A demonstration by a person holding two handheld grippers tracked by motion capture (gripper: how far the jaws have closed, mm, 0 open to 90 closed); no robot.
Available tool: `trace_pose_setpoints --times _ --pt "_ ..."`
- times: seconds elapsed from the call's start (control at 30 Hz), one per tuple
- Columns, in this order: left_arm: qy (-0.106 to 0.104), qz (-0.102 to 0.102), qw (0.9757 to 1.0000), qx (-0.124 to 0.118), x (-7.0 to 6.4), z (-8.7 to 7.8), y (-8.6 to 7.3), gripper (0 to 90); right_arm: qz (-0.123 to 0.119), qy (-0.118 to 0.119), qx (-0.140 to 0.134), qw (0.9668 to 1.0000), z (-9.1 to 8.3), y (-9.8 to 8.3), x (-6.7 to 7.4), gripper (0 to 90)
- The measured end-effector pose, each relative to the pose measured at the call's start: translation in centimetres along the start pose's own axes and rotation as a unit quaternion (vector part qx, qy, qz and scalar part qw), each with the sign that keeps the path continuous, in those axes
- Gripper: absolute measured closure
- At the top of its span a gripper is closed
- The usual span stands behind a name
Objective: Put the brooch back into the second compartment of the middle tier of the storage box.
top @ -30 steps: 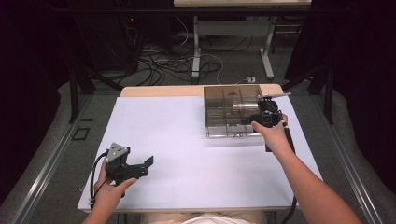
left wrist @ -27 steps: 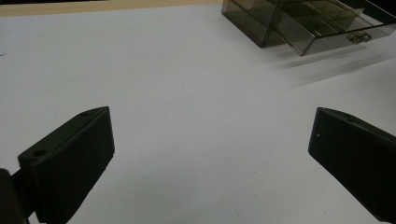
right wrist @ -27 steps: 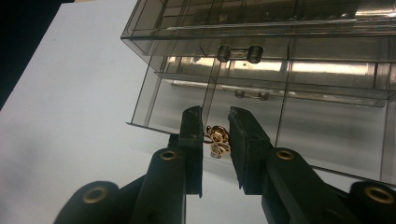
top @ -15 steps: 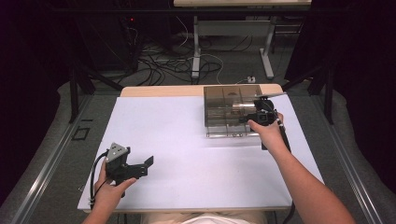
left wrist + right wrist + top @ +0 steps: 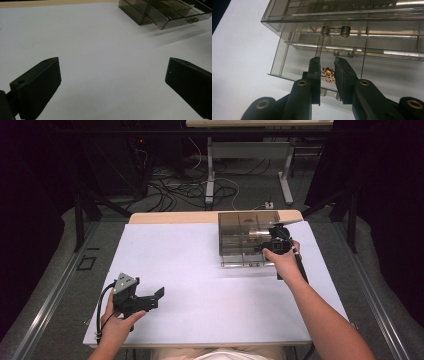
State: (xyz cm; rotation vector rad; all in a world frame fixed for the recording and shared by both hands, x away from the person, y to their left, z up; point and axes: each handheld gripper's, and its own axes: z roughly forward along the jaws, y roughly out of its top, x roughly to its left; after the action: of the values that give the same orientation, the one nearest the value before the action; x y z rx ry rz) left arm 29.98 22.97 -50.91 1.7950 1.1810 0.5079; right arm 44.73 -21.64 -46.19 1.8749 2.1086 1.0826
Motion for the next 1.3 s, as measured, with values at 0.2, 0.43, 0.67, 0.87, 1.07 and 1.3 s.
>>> trace_pose_setpoints --times 0.2,0.43,0.67,0.87,1.07,1.3 --pt "0.000 0.002 1.0000 0.000 0.0 0.0 0.0 0.3 0.003 -0.006 0.003 1.0000 0.7 0.0 0.0 75.2" --pt "0.000 0.001 1.0000 0.000 0.0 0.0 0.0 0.3 0.004 -0.011 0.008 0.9999 1.5 0.0 -0.1 75.3" --pt "0.000 0.002 1.0000 0.001 0.0 0.0 0.0 0.3 -0.001 -0.016 0.015 0.9998 2.3 -0.1 0.2 75.2" --pt "-0.001 0.000 1.0000 0.000 0.0 0.0 0.0 0.3 -0.002 -0.018 0.016 0.9997 2.9 -0.2 0.3 75.2" --pt "0.000 0.003 1.0000 0.000 0.0 0.0 0.0 0.3 -0.006 -0.031 0.024 0.9992 3.3 -0.3 0.4 75.0" --pt "0.001 0.000 1.0000 -0.003 0.1 0.1 0.0 0.3 -0.013 -0.035 0.031 0.9989 3.5 -0.3 0.5 74.7"
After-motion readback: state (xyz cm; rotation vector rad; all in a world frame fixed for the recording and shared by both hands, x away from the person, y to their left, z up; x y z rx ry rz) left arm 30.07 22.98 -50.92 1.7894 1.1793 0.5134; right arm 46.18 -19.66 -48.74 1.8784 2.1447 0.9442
